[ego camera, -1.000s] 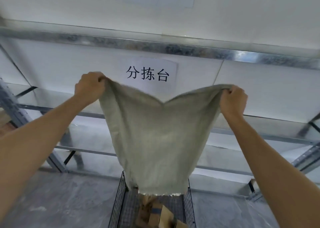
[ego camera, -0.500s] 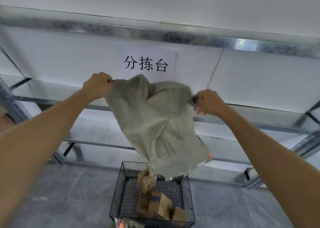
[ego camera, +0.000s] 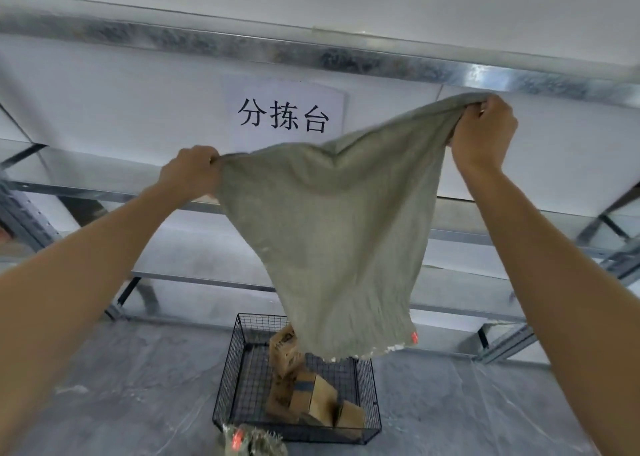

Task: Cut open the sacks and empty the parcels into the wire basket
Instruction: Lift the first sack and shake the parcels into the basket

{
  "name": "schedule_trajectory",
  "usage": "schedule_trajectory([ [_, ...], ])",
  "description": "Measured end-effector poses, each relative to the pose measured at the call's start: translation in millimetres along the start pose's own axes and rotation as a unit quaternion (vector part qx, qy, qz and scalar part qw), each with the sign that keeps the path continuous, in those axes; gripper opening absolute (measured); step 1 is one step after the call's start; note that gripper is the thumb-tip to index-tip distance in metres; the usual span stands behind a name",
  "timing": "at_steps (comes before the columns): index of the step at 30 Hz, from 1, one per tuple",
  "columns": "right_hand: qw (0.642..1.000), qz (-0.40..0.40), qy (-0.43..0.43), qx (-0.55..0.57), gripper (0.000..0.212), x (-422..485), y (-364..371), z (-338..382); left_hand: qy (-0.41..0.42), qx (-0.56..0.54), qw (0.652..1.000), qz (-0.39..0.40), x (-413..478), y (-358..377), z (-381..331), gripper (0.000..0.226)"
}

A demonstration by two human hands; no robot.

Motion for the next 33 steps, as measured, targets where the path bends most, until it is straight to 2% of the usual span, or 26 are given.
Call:
schedule_trajectory([
  [2,0.997,-0.072,0.005,0.034,0.032,-1.1,-11.4,-1.1,0.01,-0.026,0.998,-0.057,-1.3,-9.3,-10.7,0.02],
  [3,0.996,-0.074,0.011,0.043,0.03,-10.0,-8.9,-8.6,0.012,-0.033,0.997,-0.064,-2.0,-10.4,-13.4,0.019],
  [4,1.0,-0.022,0.01,0.008,0.027,-22.9,2.8,-16.8,0.01,-0.033,0.998,-0.047,-3.7,-8.2,-14.3,0.018],
  [5,0.991,0.111,0.011,-0.069,0.025,-41.6,24.3,-25.3,0.01,-0.027,1.0,-0.008,-5.5,-1.8,-12.0,0.017],
  [6,0.943,0.299,0.019,-0.147,0.023,-61.7,44.6,-38.7,0.01,-0.012,0.999,0.044,-9.3,8.1,-8.0,0.016],
  [7,0.902,0.396,0.026,-0.173,0.022,-72.3,53.4,-46.0,0.007,0.006,0.995,0.096,-13.9,19.2,-2.7,0.017],
  [8,0.906,0.389,0.012,-0.167,0.021,-67.5,52.6,-39.7,0.002,0.022,0.991,0.133,-17.2,30.1,3.6,0.018],
  [10,0.976,0.217,0.01,-0.023,0.023,-41.2,41.4,-13.9,-0.015,0.004,0.986,0.164,-21.9,43.1,11.3,0.02],
  [11,0.991,0.129,0.009,0.032,0.025,-35.3,35.1,-8.0,-0.019,-0.01,0.986,0.164,-21.8,46.4,12.2,0.022],
  [12,0.992,0.113,0.001,0.054,0.026,-34.0,35.8,-1.8,-0.018,-0.019,0.987,0.156,-19.8,46.5,11.8,0.024],
  [13,0.986,0.166,-0.005,0.032,0.028,-40.8,41.9,2.7,-0.014,-0.025,0.989,0.144,-18.2,44.3,10.8,0.025],
  [15,0.935,0.35,-0.013,-0.061,0.029,-65.2,62.5,-11.7,-0.012,-0.041,0.991,0.129,-16.6,41.2,10.9,0.026],
  [16,0.935,0.348,-0.017,-0.069,0.027,-69.8,62.1,-14.7,-0.012,-0.048,0.991,0.121,-16.5,40.5,11.5,0.025],
  [18,0.977,0.212,-0.016,-0.005,0.027,-53.6,51.4,-2.0,-0.011,-0.057,0.994,0.096,-15.4,40.0,15.0,0.024],
  [19,0.987,0.156,-0.023,0.036,0.029,-47.4,44.3,7.3,-0.006,-0.064,0.995,0.08,-15.3,39.1,15.1,0.024],
  [20,0.987,0.141,-0.034,0.069,0.032,-44.4,39.6,15.4,-0.003,-0.074,0.995,0.065,-14.7,37.3,13.7,0.024],
  [22,0.982,0.163,-0.056,0.073,0.033,-46.7,42.6,20.4,-0.005,-0.096,0.995,0.042,-13.4,33.2,10.3,0.024],
  [24,0.979,0.192,-0.044,0.059,0.028,-55.5,45.9,15.3,-0.014,-0.118,0.991,0.054,-14.9,33.7,7.5,0.025],
  [26,0.98,0.186,-0.029,0.057,0.025,-55.4,46.8,4.6,-0.027,-0.156,0.985,0.066,-17.3,35.5,5.6,0.026],
  [30,0.992,0.126,-0.029,-0.002,0.022,-45.7,33.3,4.3,-0.038,-0.231,0.971,0.058,-19.0,27.4,-2.0,0.024],
  [33,0.997,0.062,-0.031,-0.038,0.017,-23.1,15.5,16.0,-0.01,-0.292,0.956,-0.002,-12.6,0.8,-17.8,0.02],
])
Point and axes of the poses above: each hand's wrist, its own x-axis towards the middle knuckle, its own y-axis out of the palm, z = x × y, the point moved 3 cm from there along x, towards the middle knuckle, and after that the axes turned 7 degrees about z, right-handed, at the moved point
